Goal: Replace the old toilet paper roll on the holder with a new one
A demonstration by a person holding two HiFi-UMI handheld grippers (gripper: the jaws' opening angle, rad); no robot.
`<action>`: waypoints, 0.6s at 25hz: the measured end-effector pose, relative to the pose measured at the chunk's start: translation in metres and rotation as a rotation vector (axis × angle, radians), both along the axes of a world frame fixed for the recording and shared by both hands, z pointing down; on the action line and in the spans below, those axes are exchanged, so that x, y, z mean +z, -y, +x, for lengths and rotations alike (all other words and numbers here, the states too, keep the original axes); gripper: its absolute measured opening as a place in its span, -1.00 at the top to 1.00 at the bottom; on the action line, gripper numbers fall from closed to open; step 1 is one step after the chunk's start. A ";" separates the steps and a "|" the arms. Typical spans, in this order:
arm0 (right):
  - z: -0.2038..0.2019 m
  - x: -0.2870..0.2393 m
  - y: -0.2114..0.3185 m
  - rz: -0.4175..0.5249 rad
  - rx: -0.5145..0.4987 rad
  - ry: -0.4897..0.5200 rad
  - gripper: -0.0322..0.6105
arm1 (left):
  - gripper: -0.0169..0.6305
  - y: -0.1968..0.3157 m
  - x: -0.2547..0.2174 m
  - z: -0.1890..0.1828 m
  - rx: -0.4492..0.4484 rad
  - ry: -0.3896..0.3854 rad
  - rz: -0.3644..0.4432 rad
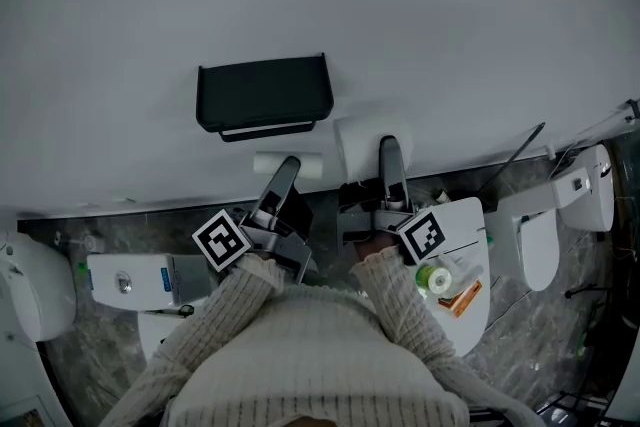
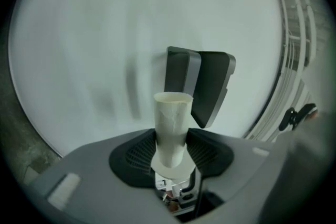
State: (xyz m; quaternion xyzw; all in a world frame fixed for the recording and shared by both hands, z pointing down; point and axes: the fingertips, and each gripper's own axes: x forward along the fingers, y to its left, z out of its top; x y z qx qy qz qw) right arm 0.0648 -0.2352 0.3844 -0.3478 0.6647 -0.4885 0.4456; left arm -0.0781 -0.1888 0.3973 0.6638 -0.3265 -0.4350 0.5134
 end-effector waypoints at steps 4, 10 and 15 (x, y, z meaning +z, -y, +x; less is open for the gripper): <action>-0.012 0.001 0.013 -0.019 -0.011 0.043 -0.54 | 0.41 0.000 -0.002 -0.006 -0.018 -0.001 0.006; -0.009 -0.003 0.018 -0.011 0.043 0.084 -0.54 | 0.41 -0.002 -0.008 -0.009 -0.047 0.001 0.018; -0.011 -0.008 0.023 0.002 0.043 0.100 -0.54 | 0.41 -0.003 -0.010 -0.011 -0.065 0.003 0.025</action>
